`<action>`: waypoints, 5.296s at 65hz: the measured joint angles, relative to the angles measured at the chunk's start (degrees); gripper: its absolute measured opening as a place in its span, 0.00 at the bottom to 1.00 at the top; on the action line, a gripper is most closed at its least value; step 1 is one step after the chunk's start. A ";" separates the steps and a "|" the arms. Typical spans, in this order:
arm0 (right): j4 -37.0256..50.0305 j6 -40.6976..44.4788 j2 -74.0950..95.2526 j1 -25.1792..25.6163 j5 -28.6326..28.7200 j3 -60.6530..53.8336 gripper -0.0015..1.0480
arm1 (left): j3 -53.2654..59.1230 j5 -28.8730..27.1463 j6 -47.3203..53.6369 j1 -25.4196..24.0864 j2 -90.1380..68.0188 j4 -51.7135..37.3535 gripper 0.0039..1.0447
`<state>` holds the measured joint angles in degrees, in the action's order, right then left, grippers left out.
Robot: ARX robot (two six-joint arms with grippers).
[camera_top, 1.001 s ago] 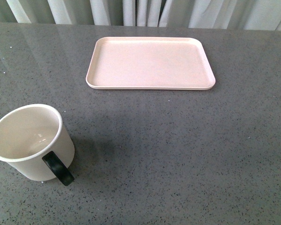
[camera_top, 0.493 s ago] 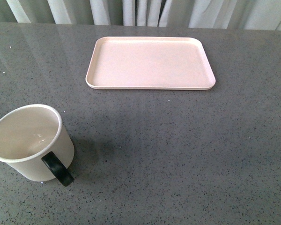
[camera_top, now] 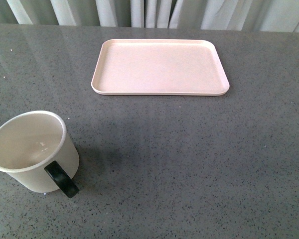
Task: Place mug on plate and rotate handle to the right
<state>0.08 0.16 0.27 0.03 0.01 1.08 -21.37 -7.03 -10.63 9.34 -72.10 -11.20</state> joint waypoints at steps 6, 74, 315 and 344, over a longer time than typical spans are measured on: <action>0.00 0.00 0.00 0.00 0.00 0.00 0.91 | -0.57 0.66 0.00 0.04 -1.49 -0.66 0.91; 0.00 0.00 0.00 0.00 0.00 0.00 0.91 | -4.28 5.60 1.14 2.47 -13.42 -1.84 0.61; 0.00 0.00 0.00 0.00 -0.02 0.00 0.91 | -82.64 15.50 2.78 13.92 -61.88 24.44 0.78; 0.00 0.00 0.00 0.00 0.02 0.00 0.91 | -53.90 -4.68 6.23 12.37 -41.48 -14.75 0.76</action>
<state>0.08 0.16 0.27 0.03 0.03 1.08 -75.26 -11.70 -4.40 21.71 -113.58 -25.96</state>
